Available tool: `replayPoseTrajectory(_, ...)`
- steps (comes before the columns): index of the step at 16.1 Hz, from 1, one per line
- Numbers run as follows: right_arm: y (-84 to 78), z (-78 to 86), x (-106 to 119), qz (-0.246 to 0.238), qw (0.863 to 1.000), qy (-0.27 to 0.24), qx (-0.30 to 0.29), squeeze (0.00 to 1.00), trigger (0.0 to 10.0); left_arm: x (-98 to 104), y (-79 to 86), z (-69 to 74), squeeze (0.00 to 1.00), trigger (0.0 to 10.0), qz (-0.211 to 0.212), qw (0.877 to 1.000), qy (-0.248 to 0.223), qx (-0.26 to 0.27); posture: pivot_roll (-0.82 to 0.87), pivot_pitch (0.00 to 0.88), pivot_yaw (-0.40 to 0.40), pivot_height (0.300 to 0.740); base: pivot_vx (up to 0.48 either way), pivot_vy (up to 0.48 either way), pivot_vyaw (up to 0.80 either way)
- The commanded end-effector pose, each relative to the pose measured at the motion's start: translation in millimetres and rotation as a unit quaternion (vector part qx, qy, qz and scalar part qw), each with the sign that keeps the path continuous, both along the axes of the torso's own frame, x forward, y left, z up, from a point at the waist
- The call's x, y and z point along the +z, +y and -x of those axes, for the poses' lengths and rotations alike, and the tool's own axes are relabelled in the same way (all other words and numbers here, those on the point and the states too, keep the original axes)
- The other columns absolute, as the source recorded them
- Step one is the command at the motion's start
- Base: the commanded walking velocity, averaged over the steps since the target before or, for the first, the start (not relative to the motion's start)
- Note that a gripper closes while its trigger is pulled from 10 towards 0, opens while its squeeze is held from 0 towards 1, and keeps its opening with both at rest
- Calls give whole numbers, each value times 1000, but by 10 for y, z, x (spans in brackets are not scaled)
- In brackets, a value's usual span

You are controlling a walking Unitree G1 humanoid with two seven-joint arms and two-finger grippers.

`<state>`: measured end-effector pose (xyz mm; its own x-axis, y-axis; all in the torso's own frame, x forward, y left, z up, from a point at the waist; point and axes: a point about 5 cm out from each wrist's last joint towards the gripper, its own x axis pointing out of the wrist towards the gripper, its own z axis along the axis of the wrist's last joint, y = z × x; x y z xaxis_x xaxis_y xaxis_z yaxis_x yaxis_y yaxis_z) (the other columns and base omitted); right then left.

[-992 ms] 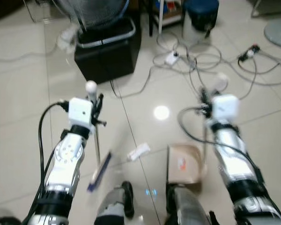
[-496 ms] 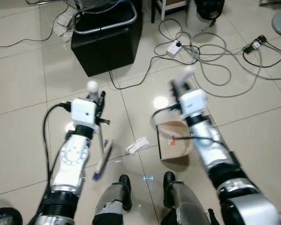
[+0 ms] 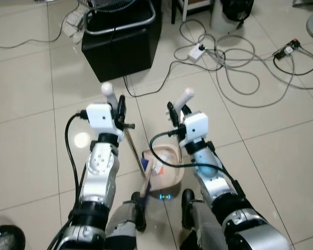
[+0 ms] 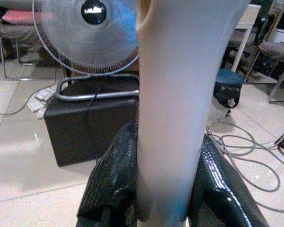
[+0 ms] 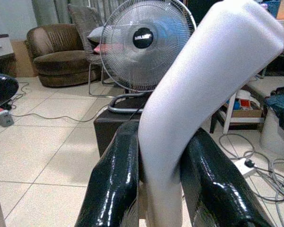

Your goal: Sweep floor

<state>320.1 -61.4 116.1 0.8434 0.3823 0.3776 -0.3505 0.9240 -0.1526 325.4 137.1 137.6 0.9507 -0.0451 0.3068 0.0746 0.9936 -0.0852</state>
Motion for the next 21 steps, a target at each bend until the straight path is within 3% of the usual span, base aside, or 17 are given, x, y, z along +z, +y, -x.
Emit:
replayPoseTrajectory(1,-30,18,-31,-13,1000,7,-1,0,10000,-75,33,-2,0,10000,29,999,11,10,72,366,50,740,0,0,0)
replayPoseTrajectory(5,-232,20,-56,-29,999,10,-22,0,10000,168,6,-93,0,10000,27,998,-41,-36,60,320,52,740,0,0,0)
replayPoseTrajectory(7,-386,18,-63,-42,998,12,-45,0,10000,328,34,-133,0,10000,0,994,-65,-85,61,285,63,740,0,0,0)
replayPoseTrajectory(8,-492,30,-74,-49,997,14,-60,0,10000,420,92,-131,0,10000,-49,988,-81,-119,58,272,65,740,0,0,0)
replayPoseTrajectory(10,-640,46,-95,-68,994,27,-83,0,10000,560,276,-153,0,10000,-97,980,-94,-146,55,240,70,740,0,0,0)
replayPoseTrajectory(12,-802,78,-98,-98,988,50,-104,0,10000,805,620,-213,0,10000,-114,978,-105,-136,50,214,70,740,0,0,0)
replayPoseTrajectory(14,-929,78,-58,-138,980,64,-128,0,10000,863,847,-237,0,10000,-115,983,-96,-110,51,194,72,740,0,0,0)
replayPoseTrajectory(16,-1020,47,194,-156,977,52,-139,0,10000,681,1159,-238,0,10000,-135,990,-31,-34,48,169,76,740,0,0,0)
replayPoseTrajectory(17,-1025,37,249,-158,976,51,-139,0,10000,632,1189,-237,0,10000,-139,990,-15,-26,47,167,77,740,0,0,0)
replayPoseTrajectory(19,-941,36,659,-158,980,18,-117,0,10000,310,1204,-133,0,10000,-191,980,54,-4,19,146,86,740,0,0,563)
replayPoseTrajectory(21,-869,43,939,-134,984,-20,-118,0,10000,111,1225,4,0,10000,-179,980,85,19,0,126,87,740,0,0,753)
